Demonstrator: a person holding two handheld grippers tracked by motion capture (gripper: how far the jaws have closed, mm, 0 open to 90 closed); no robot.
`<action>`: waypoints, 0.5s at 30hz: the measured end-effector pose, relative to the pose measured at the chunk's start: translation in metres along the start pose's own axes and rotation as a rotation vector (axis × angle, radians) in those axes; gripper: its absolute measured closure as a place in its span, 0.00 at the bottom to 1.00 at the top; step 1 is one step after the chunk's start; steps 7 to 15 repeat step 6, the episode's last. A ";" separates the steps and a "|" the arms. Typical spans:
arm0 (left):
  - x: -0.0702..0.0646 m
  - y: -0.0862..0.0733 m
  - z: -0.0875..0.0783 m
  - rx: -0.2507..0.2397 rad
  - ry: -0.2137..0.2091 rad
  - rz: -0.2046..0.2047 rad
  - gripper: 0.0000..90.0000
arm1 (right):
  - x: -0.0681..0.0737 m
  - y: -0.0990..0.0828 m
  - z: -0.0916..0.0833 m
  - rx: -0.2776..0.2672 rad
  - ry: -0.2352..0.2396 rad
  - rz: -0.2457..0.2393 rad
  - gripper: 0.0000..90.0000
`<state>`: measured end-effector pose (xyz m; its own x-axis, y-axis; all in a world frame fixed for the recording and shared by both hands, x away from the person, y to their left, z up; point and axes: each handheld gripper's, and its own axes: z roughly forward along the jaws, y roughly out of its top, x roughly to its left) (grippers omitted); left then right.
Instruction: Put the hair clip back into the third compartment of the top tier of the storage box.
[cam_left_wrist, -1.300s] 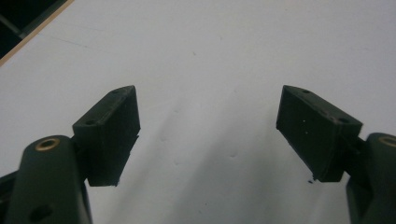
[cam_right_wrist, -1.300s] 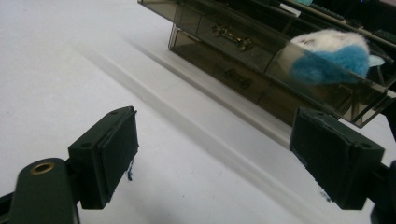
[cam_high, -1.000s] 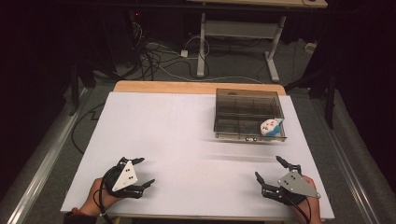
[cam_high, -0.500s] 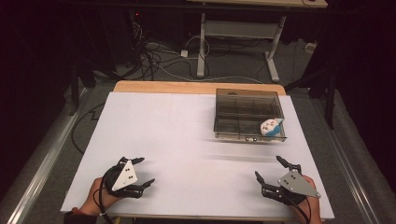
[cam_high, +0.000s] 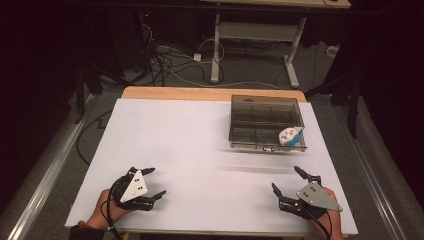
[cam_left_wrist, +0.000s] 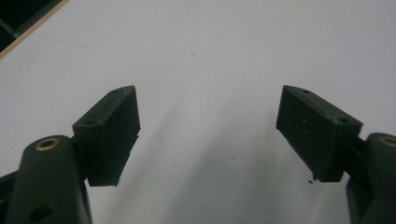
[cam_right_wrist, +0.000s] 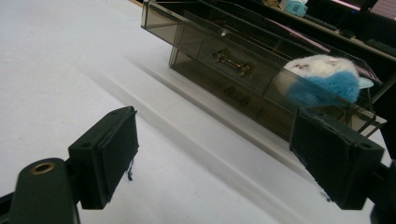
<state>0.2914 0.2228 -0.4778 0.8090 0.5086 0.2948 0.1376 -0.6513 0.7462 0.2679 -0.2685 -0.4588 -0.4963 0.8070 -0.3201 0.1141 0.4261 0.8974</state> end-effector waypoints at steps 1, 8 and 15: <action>0.000 0.000 0.000 0.001 0.003 0.002 0.23 | 0.000 0.000 0.000 0.001 0.003 -0.002 0.17; 0.000 0.000 0.001 0.004 0.003 0.002 0.23 | -0.001 -0.001 0.000 0.001 -0.006 0.004 0.17; 0.000 0.000 0.001 0.004 0.003 0.002 0.23 | -0.001 -0.001 0.000 0.001 -0.006 0.004 0.17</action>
